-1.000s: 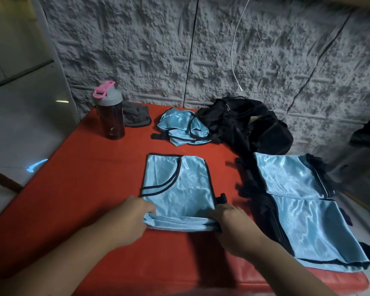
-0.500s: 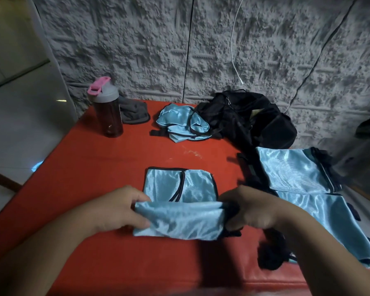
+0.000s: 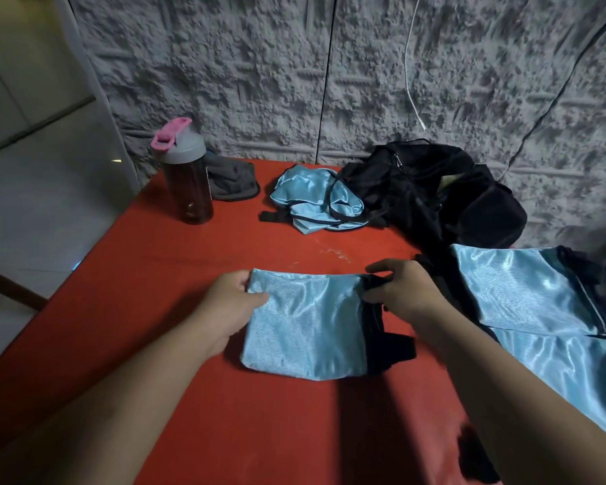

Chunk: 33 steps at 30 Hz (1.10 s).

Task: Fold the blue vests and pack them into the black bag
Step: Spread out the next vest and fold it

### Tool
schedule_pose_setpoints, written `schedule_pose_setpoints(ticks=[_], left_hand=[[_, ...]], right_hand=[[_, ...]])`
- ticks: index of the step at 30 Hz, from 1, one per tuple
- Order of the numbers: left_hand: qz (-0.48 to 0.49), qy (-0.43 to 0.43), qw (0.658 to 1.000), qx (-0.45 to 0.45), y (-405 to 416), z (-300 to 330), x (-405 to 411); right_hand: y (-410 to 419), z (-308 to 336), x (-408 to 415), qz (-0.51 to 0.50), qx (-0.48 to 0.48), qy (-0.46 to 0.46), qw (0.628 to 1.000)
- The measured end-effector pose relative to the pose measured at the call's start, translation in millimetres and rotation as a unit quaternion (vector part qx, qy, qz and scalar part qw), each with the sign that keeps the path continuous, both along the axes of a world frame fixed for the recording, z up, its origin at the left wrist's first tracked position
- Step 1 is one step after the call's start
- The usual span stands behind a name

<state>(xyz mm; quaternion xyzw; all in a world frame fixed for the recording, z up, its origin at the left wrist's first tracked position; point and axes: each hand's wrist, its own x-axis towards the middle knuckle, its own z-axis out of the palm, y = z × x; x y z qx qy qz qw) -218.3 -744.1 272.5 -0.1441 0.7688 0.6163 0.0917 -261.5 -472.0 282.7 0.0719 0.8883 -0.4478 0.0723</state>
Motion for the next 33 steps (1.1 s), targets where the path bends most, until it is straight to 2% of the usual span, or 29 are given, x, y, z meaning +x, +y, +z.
schedule_pose_setpoints(ticks=[4, 8, 11, 15, 18, 21, 23, 24, 26, 27, 30, 33], left_hand=[[0.010, -0.042, 0.997, -0.058, 3, -3, -5], [-0.063, -0.094, 0.990, -0.088, -1, 0, 2], [-0.118, -0.063, 0.982, -0.133, -5, 2, 11], [-0.132, 0.007, 0.965, -0.224, -6, -3, 16], [-0.140, 0.019, 0.952, -0.272, -5, -8, 14], [-0.117, 0.018, 0.915, -0.385, -3, -6, 11], [-0.084, 0.082, 0.872, -0.475, 3, -4, 11], [-0.081, 0.137, 0.861, -0.483, 9, -5, 12], [-0.126, 0.252, 0.848, -0.449, 23, -10, 13], [-0.162, 0.291, 0.838, -0.433, 29, -16, 13], [-0.236, 0.328, 0.812, -0.422, 38, -37, 8], [-0.241, 0.273, 0.832, -0.417, 36, -49, 5]], right_hand=[[-4, -8, -6, -0.029, 0.020, 0.002, 0.999], [-6, -10, -4, -0.039, 0.042, 0.024, 0.998], [-7, -12, -2, -0.040, 0.058, 0.030, 0.997], [-9, -15, -2, -0.056, 0.085, 0.048, 0.994], [-9, -17, -2, -0.056, 0.109, 0.055, 0.991], [-9, -12, -3, -0.071, 0.145, 0.078, 0.984], [-18, -2, 6, -0.064, 0.172, 0.172, 0.968], [-26, 2, 12, -0.040, 0.178, 0.236, 0.954], [-47, 0, 26, 0.054, 0.184, 0.326, 0.926], [-57, -9, 31, 0.113, 0.200, 0.336, 0.913], [-67, -45, 39, 0.229, 0.296, 0.230, 0.899], [-56, -69, 38, 0.230, 0.378, 0.155, 0.883]])
